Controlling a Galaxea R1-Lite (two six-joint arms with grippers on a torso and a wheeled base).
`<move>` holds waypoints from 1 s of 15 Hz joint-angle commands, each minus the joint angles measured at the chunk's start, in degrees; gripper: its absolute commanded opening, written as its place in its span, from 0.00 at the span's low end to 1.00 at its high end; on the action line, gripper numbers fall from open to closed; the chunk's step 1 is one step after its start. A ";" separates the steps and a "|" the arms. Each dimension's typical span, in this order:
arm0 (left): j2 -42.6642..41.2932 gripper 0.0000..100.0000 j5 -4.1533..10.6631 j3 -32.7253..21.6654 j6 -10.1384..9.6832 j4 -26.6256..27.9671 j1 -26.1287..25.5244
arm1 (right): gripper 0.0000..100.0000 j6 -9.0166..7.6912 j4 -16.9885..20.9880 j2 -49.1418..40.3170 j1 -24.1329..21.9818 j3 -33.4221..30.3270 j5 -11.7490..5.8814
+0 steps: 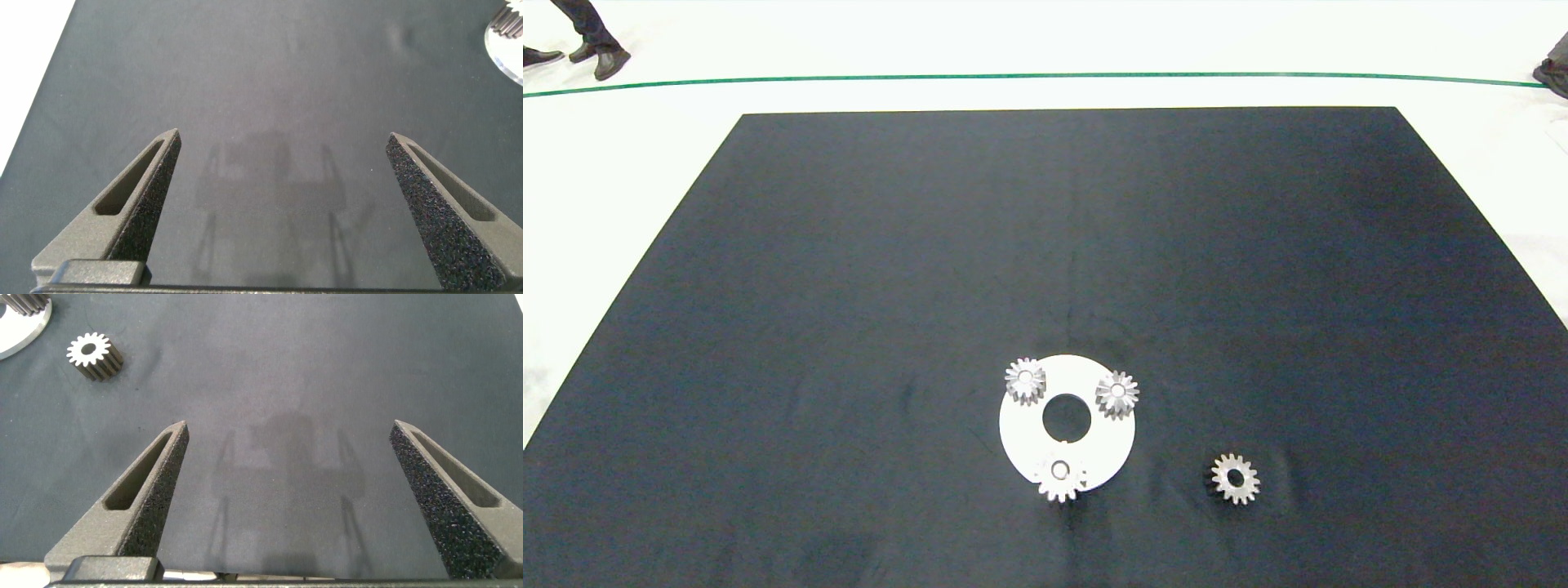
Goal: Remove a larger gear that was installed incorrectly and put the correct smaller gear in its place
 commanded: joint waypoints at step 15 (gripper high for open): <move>66.87 1.00 0.28 -60.47 -2.28 33.53 -33.45 | 1.00 -10.86 36.65 41.02 14.81 -65.74 1.00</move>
